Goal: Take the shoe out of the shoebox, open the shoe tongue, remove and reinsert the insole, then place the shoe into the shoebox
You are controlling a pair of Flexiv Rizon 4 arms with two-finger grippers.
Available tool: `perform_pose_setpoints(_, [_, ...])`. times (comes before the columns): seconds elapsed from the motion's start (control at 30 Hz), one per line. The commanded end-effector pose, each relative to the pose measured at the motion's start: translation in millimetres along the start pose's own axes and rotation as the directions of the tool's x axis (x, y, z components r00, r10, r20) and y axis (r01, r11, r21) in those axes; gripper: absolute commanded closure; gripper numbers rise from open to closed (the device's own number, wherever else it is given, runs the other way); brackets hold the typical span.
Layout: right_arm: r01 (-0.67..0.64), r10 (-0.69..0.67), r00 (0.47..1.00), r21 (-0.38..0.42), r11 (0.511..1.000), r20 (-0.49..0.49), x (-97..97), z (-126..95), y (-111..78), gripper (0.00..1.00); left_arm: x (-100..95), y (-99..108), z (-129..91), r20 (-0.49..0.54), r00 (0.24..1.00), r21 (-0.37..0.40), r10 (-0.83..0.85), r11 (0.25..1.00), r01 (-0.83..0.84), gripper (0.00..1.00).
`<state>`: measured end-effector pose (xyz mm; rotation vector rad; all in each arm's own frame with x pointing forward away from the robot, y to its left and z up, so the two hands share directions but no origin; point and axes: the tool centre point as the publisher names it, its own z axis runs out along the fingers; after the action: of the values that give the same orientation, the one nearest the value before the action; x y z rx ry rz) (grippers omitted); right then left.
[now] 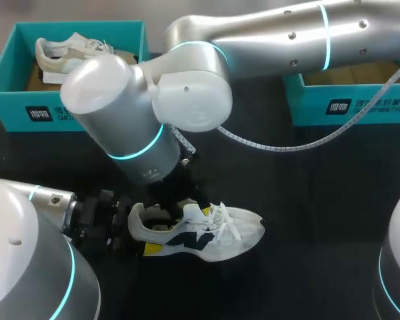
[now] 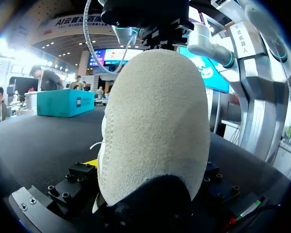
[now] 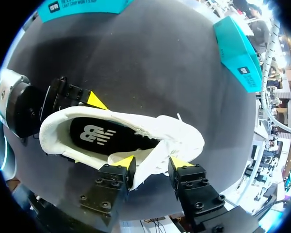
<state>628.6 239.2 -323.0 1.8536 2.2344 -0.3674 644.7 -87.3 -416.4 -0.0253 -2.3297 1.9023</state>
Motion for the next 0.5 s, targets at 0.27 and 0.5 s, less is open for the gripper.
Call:
perform_pose_setpoints(0.27, [-0.476, 0.479, 0.877, 0.058, 0.877, -0.04, -10.3, -2, -6.6, 0.73, -1.6, 2, 2, 0.002, 1.0, -0.001, 0.0, 1.0, 0.0, 1.0])
perform_pose_setpoints(0.5, [-0.417, 0.422, 0.905, 0.086, 0.905, -0.053, -17.4, -2, -3.7, 0.86, -1.6, 2, 2, 0.002, 1.0, -0.001, 0.0, 1.0, 0.0, 1.0])
